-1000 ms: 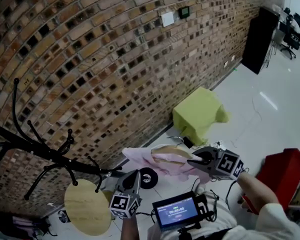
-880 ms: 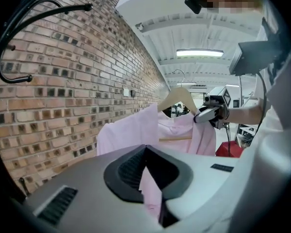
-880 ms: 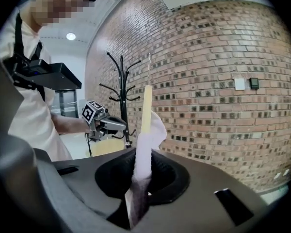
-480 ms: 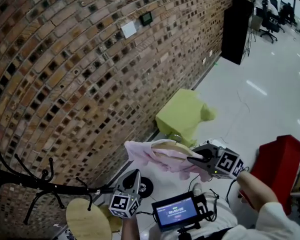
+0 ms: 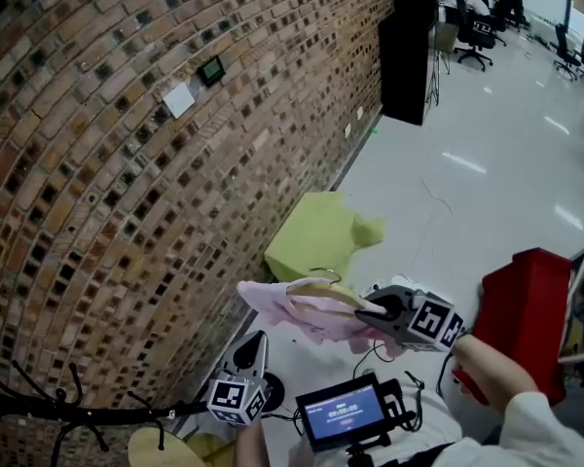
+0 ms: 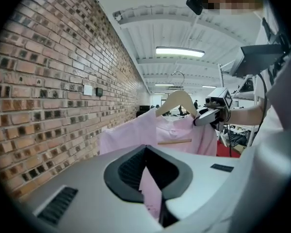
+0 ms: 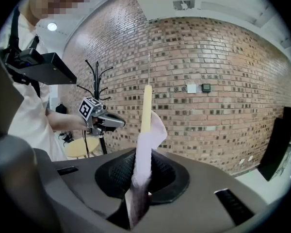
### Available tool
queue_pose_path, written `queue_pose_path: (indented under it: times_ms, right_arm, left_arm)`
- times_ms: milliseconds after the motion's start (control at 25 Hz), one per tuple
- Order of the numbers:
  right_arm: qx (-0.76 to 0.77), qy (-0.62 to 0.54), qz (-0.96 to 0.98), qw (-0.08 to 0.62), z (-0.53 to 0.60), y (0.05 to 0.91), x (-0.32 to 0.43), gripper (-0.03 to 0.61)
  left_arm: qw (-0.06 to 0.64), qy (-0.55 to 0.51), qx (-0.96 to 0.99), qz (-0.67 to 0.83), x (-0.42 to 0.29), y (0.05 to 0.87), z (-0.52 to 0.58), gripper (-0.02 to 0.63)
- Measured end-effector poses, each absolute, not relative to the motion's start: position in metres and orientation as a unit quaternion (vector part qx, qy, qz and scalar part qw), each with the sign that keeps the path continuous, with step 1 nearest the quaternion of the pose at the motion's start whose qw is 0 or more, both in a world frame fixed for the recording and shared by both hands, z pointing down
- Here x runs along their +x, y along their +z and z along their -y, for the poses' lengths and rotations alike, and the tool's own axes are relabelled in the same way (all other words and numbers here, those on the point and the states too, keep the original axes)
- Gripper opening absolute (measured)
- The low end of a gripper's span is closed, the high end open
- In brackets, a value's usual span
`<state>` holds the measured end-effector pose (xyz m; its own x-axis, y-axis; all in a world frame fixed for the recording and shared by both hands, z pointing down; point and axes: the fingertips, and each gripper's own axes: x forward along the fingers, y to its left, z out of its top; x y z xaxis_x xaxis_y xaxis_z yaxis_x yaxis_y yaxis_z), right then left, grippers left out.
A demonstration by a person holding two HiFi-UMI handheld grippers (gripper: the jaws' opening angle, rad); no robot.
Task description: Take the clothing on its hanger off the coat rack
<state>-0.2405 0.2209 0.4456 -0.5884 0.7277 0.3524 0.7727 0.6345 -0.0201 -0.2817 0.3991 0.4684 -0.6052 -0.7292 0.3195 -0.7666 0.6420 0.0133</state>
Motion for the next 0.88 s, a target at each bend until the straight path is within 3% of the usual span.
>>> queue_pose_path:
  times_ms: [880]
  right_arm:
    - [-0.238,-0.029,0.955,0.177,-0.028,0.444,-0.239,0.044]
  left_arm:
    - [0.145,0.038,0.574,0.805,-0.337,0.439,-0.164,0.008]
